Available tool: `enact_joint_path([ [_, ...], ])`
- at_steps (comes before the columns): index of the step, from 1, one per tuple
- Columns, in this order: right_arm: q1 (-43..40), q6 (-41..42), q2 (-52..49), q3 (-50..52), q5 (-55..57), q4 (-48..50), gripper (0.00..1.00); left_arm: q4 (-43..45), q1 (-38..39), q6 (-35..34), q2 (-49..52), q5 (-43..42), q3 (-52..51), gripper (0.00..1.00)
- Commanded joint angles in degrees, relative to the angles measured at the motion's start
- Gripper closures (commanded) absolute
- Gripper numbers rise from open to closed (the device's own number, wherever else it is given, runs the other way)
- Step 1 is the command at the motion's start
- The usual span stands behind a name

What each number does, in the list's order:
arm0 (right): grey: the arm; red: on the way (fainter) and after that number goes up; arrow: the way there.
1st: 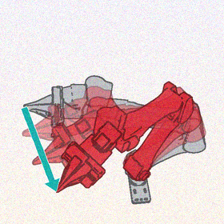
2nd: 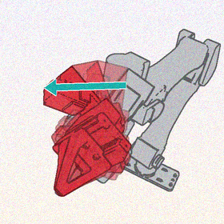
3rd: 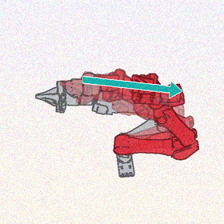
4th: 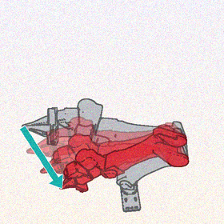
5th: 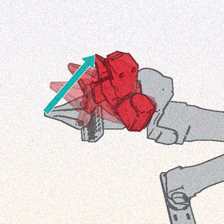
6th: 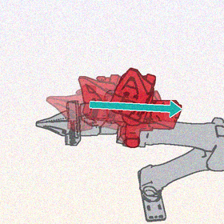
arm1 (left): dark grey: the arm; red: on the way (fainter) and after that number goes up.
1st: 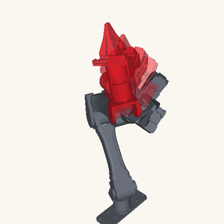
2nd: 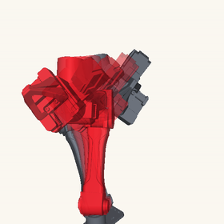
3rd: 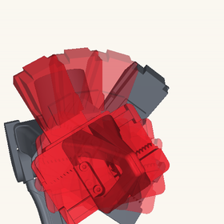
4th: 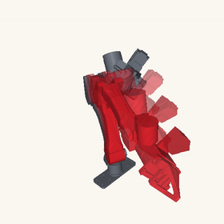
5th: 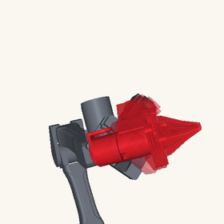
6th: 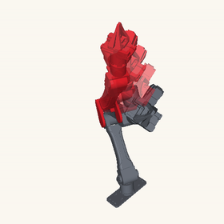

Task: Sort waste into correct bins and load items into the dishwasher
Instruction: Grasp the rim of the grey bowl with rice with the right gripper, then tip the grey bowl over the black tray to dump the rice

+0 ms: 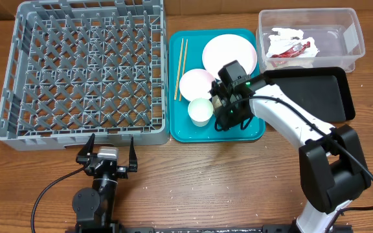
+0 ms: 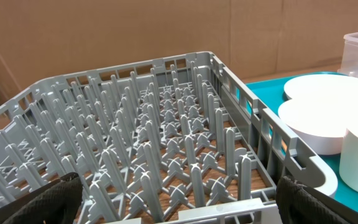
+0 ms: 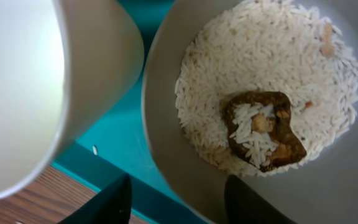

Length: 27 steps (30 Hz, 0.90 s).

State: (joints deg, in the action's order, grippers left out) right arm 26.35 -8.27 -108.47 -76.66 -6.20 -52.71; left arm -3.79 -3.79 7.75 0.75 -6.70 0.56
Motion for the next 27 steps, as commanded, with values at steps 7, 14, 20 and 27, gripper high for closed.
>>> enact_joint_path([
  [7,0.0,-1.8,1.7,1.0,-0.9,0.9,0.78,0.0,-0.3,1.0,-0.5,-0.4,-0.3,0.0],
  [14,0.0,0.4,1.7,2.3,-2.9,1.2,0.8,0.0,-0.3,1.0,-0.5,-0.4,-0.3,0.0],
  [20,0.0,0.4,1.7,5.1,-2.9,2.1,0.82,0.0,-0.3,1.0,-0.5,-0.4,-0.3,0.0],
  [27,0.0,4.1,1.7,1.0,-3.1,1.1,0.96,0.0,-0.3,1.0,-0.5,-0.4,-0.3,0.0],
])
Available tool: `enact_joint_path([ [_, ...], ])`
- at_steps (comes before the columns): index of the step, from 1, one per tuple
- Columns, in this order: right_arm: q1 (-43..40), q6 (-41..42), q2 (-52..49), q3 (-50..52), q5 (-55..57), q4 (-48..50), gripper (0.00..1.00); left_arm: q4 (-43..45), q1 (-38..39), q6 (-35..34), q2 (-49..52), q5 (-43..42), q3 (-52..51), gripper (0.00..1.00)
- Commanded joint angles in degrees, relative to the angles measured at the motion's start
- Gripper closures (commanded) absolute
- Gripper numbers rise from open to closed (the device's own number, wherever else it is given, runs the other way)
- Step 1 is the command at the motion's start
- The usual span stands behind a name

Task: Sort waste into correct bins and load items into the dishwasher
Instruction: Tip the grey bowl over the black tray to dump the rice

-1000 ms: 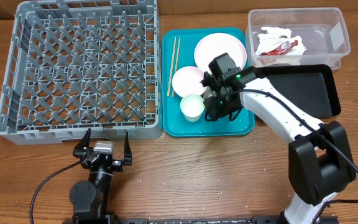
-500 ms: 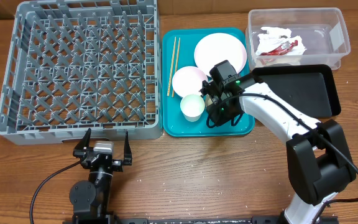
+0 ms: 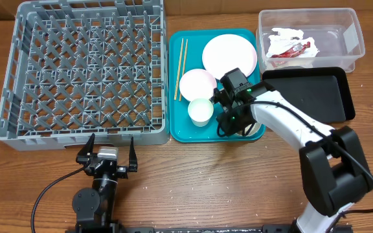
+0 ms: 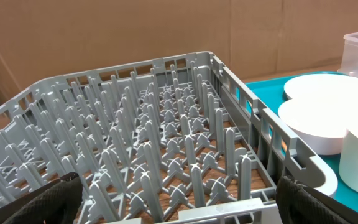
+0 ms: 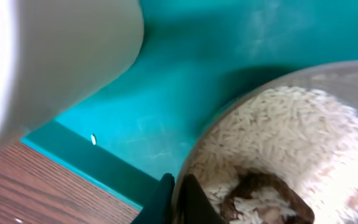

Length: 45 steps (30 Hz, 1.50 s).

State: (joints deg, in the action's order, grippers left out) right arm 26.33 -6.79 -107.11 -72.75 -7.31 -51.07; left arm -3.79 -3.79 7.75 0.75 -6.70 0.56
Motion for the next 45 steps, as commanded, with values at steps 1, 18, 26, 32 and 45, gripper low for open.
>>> enact_joint_path([
  [1,0.0,3.4,0.4,-5.4,-2.0,-2.1,0.96,0.0,-0.3,1.0,-0.5,-0.4,-0.3,0.0],
  [18,-24.4,-1.1,0.8,-22.3,-30.6,-14.8,0.96,0.0,-0.3,1.0,-0.5,-0.4,-0.3,0.0],
  [26,-41.7,-11.9,0.8,-12.8,-55.6,-10.0,0.96,0.0,-0.3,1.0,-0.5,-0.4,-0.3,0.0],
  [32,-51.0,-11.0,0.7,-2.3,-70.5,2.8,0.96,0.0,-0.3,1.0,-0.5,-0.4,-0.3,0.0],
  [45,-54.8,2.8,0.6,2.3,-79.0,19.5,0.96,0.0,-0.3,1.0,-0.5,-0.4,-0.3,0.0],
])
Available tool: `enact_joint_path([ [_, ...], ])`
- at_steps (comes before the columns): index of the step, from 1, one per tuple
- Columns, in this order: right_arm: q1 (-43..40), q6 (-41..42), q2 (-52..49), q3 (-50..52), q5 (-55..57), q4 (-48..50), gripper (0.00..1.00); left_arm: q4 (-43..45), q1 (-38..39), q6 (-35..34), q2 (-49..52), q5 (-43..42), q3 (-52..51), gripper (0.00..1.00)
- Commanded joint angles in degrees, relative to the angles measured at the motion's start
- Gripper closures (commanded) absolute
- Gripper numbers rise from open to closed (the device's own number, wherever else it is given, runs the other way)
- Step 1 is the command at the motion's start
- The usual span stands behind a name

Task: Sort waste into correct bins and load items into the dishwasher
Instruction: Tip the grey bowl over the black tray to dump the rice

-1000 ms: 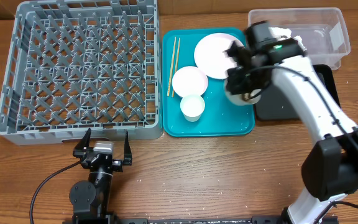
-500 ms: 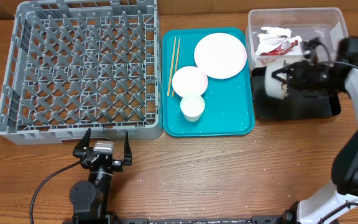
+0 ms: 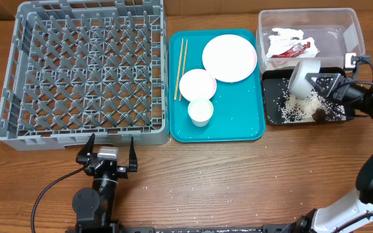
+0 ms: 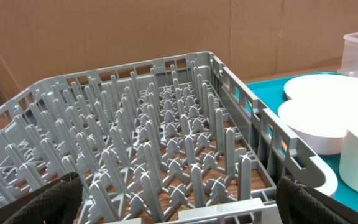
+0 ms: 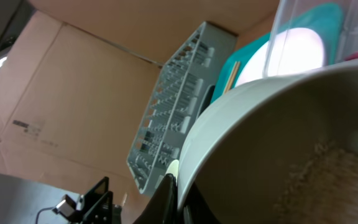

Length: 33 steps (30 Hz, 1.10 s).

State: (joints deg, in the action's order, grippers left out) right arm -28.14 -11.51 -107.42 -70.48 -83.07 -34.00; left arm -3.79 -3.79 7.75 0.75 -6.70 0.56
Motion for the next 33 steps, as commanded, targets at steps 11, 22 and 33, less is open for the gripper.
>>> enact_joint_path([
  [11,-0.3,55.4,0.9,0.0,3.2,17.9,0.96,0.0,-0.3,1.0,-0.5,-0.4,-0.3,0.0],
  [22,-0.1,54.8,0.9,0.0,-1.5,24.7,0.96,0.0,-0.3,1.0,-0.5,-0.4,-0.3,0.0],
  [33,1.9,59.0,0.9,0.0,-2.4,29.3,0.96,0.0,-0.3,1.0,-0.5,-0.4,-0.3,0.0],
])
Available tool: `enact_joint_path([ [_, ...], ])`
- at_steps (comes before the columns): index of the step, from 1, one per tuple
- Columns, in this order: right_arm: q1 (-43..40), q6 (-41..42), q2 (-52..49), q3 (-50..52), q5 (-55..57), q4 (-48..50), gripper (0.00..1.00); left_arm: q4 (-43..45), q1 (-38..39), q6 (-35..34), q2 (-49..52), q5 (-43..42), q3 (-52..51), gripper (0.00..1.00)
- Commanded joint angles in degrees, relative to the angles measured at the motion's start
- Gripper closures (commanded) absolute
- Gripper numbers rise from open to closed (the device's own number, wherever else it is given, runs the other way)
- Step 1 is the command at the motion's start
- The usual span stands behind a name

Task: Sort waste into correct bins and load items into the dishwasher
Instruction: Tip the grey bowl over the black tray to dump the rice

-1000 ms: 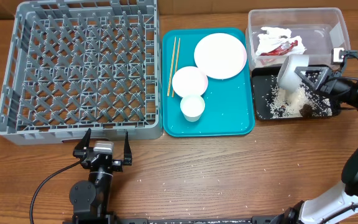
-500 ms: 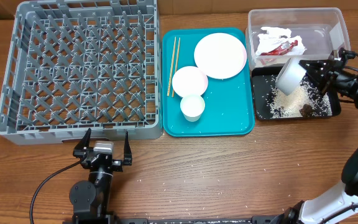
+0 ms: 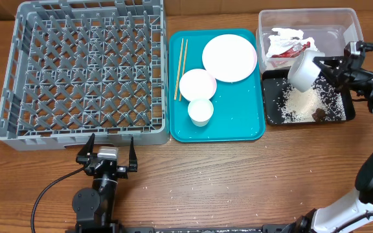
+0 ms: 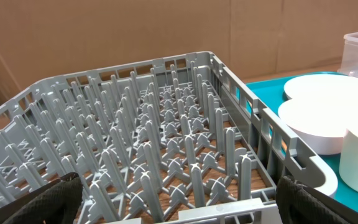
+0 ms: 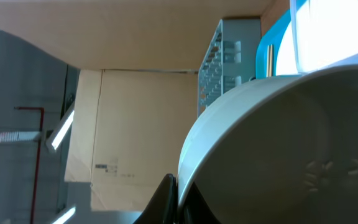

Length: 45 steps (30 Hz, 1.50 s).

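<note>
My right gripper (image 3: 324,70) is shut on the rim of a white bowl (image 3: 303,68), held tipped on its side above the black tray (image 3: 349,97). Rice and a brown lump (image 3: 317,114) lie in that tray. In the right wrist view the bowl (image 5: 278,143) fills the frame, looking emptied. On the teal tray (image 3: 245,103) sit a white plate (image 3: 229,57), a small bowl (image 3: 197,84), a cup (image 3: 200,111) and chopsticks (image 3: 180,65). The grey dish rack (image 3: 83,68) stands at the left. My left gripper (image 3: 107,150) rests open near the rack's front edge (image 4: 229,208).
A clear plastic bin (image 3: 351,29) holding crumpled wrappers (image 3: 289,44) stands at the back right, just behind the black tray. Stray rice grains dot the wooden table near its front.
The right gripper lifted and tilted the bowl further over the black tray, shifting slightly toward the back. The rice seen inside the bowl is gone. The left arm stayed put.
My right gripper was open over the rice-filled bowl on the teal tray, then shut on its rim. Later it held the bowl tipped over the black tray, with rice and a brown lump spilled there. Now the bowl is tipped further and looks emptied.
</note>
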State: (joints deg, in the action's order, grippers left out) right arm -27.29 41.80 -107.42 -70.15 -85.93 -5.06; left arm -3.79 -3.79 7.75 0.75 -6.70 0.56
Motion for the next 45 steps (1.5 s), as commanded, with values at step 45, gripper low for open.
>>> enact_joint_path([
  [45,6.2,9.0,1.6,-0.3,-3.5,7.6,0.96,0.0,-0.3,1.0,-0.5,-0.4,-0.3,0.0],
])
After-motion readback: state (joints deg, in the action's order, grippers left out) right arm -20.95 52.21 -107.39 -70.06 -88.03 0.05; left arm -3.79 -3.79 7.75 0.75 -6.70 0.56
